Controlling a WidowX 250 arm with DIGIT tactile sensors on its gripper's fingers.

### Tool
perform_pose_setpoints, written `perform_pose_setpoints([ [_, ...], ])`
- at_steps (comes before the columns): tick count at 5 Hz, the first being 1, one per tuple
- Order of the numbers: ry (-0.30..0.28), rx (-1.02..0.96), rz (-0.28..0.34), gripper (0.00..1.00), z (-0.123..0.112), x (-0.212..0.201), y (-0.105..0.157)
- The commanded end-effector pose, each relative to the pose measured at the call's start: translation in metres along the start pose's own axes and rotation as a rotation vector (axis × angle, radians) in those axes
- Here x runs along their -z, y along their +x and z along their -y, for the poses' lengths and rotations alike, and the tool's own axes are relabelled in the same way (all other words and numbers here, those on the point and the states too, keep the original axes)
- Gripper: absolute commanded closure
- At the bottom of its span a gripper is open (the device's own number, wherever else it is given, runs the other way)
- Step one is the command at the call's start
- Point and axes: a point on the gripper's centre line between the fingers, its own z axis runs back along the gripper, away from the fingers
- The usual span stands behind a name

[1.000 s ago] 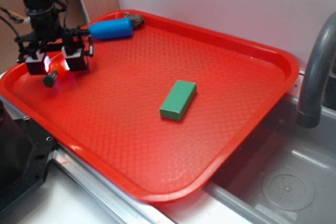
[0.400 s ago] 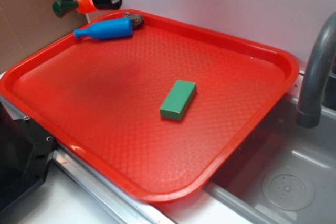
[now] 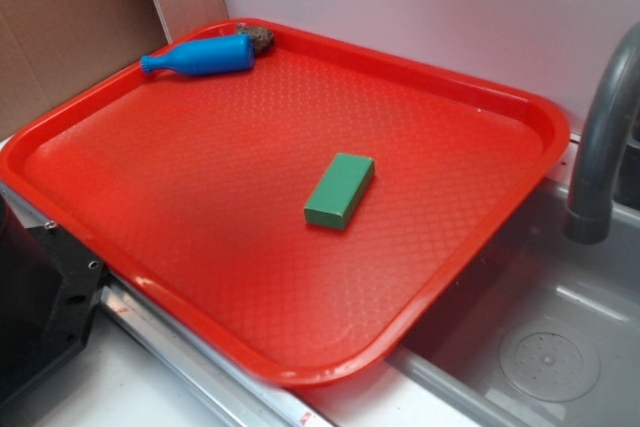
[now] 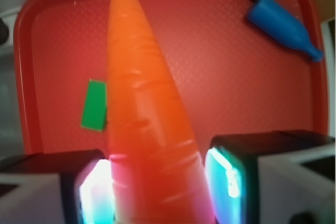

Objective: Grab the carrot.

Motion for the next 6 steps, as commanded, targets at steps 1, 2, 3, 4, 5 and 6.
perform_pose_setpoints([
  [1,0.023,0.049,0.112,1.0,0.012,-0.031,-0.04],
  [2,0.06,-0.047,0.137,1.0,-0.005,-0.037,-0.049],
  [3,0.06,-0.124,0.14,1.0,-0.032,-0.04,-0.05],
  [4,0.067,-0.17,0.15,1.0,-0.048,-0.041,-0.042],
  [5,0.092,-0.189,0.147,1.0,-0.055,-0.035,-0.03],
  [6,0.104,-0.194,0.161,1.0,-0.057,-0.029,-0.025],
])
